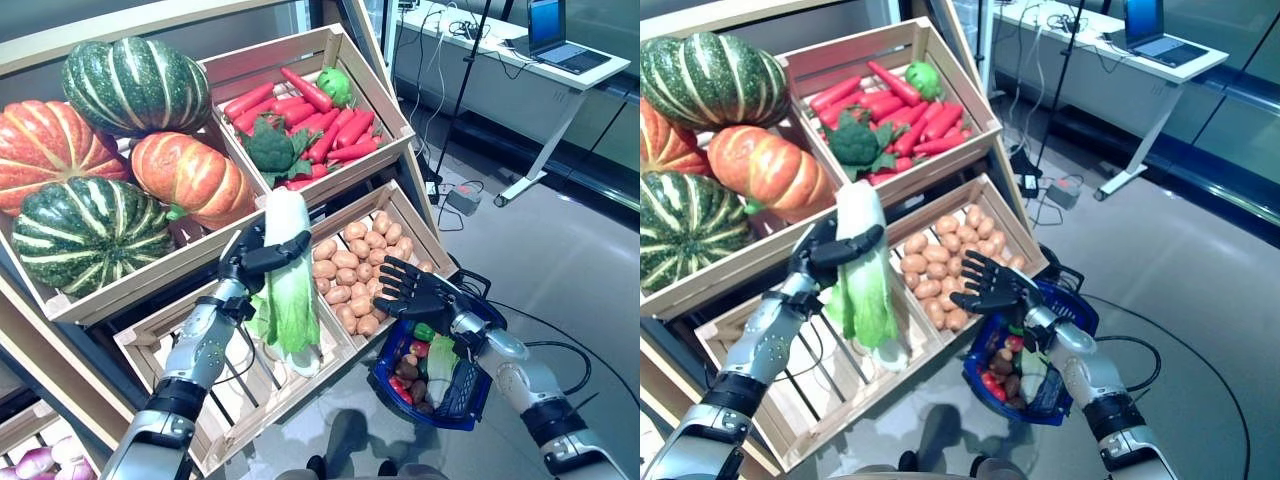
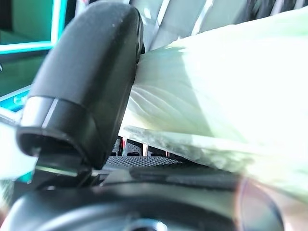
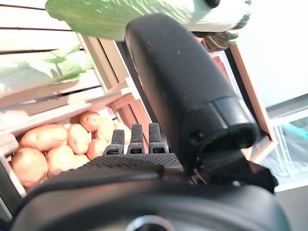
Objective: Put vegetables into the basket
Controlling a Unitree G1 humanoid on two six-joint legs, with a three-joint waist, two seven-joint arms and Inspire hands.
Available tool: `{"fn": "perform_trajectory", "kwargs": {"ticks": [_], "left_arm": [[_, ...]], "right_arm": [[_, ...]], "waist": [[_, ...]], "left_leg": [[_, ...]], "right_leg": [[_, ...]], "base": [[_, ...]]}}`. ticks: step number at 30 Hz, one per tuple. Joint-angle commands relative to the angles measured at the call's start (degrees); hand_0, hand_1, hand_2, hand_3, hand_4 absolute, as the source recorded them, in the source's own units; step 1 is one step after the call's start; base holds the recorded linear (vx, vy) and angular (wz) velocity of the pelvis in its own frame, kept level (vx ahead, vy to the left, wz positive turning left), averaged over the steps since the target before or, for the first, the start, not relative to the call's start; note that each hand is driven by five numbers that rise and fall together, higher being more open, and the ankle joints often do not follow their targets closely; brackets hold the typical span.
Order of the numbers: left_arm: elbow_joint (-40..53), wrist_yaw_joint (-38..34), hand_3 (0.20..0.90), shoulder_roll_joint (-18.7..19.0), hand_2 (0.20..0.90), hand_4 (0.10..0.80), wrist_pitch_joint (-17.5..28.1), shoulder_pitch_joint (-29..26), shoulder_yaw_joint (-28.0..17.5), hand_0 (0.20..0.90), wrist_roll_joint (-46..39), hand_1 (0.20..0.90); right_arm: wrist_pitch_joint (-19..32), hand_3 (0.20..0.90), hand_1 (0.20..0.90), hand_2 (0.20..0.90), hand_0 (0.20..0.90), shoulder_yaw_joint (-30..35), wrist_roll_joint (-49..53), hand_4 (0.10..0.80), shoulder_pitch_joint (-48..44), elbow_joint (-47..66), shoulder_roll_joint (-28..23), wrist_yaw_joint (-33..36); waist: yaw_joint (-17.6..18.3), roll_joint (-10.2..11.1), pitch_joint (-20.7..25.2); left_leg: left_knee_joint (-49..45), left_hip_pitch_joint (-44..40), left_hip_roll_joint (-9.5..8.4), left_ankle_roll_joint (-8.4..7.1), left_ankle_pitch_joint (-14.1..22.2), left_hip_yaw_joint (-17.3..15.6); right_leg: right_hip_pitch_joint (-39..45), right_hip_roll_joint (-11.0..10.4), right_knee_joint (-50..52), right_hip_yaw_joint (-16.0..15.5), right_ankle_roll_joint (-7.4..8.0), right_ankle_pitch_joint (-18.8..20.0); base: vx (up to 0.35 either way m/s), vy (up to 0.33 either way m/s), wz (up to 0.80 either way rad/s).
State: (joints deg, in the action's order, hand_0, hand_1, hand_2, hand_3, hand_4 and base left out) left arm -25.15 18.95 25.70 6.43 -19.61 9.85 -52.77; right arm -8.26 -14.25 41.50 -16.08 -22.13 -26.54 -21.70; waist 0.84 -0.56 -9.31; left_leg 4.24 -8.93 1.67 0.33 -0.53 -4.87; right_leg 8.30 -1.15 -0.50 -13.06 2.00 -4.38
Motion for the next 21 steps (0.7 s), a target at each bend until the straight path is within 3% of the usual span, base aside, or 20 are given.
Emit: {"fn": "perform_trajectory", "kwargs": {"ticks": [1,6,11,21], "left_arm": [[2.6,8.7,0.3,0.3,0.3,0.4,2.6,-7.2,-0.3,0.3,-6.1,0.3],[5.7,13.7,0.3,-1.9,0.3,0.4,0.1,-7.5,2.5,0.3,-6.3,0.3],[6.9,17.7,0.3,-2.5,0.3,0.4,-1.3,-7.4,3.2,0.3,-7.2,0.3],[10.5,17.0,0.3,-4.9,0.3,0.4,-0.6,-8.6,4.7,0.3,-8.6,0.3]], "right_arm": [[0.7,0.9,0.9,0.9,0.9,0.7,8.3,0.8,-5.8,-0.6,0.7,-5.4],[-1.9,0.9,0.9,0.9,0.9,0.9,14.2,0.8,-5.9,-0.1,2.9,-8.2],[-2.6,0.9,0.9,0.9,0.9,0.5,12.5,0.8,-5.4,0.3,3.4,-9.8],[-6.1,0.9,0.9,0.9,0.9,-3.0,8.2,0.8,-5.4,-1.2,4.3,-12.1]], "waist": [[-0.7,1.7,5.9],[-0.7,2.1,6.9],[-0.6,2.3,7.3],[-0.3,2.6,7.5]], "left_leg": [[0.8,-0.2,-2.55,-0.47,3.7,0.0],[0.8,-0.5,-2.53,-0.01,4.4,-0.2],[0.8,-0.9,-2.49,0.17,4.9,-0.5],[0.8,-1.9,-2.55,0.49,5.7,-0.3]], "right_leg": [[2.3,-1.5,-3.6,0.2,-1.12,1.0],[2.9,-1.2,-4.5,0.1,-1.01,1.4],[3.1,-1.1,-4.5,0.3,-0.89,1.3],[3.9,-1.0,-4.5,1.2,-0.94,0.8]], "base": [[0.016,-0.041,0.01],[0.032,-0.036,0.02],[0.021,-0.018,-0.01],[0.032,-0.022,-0.04]]}}
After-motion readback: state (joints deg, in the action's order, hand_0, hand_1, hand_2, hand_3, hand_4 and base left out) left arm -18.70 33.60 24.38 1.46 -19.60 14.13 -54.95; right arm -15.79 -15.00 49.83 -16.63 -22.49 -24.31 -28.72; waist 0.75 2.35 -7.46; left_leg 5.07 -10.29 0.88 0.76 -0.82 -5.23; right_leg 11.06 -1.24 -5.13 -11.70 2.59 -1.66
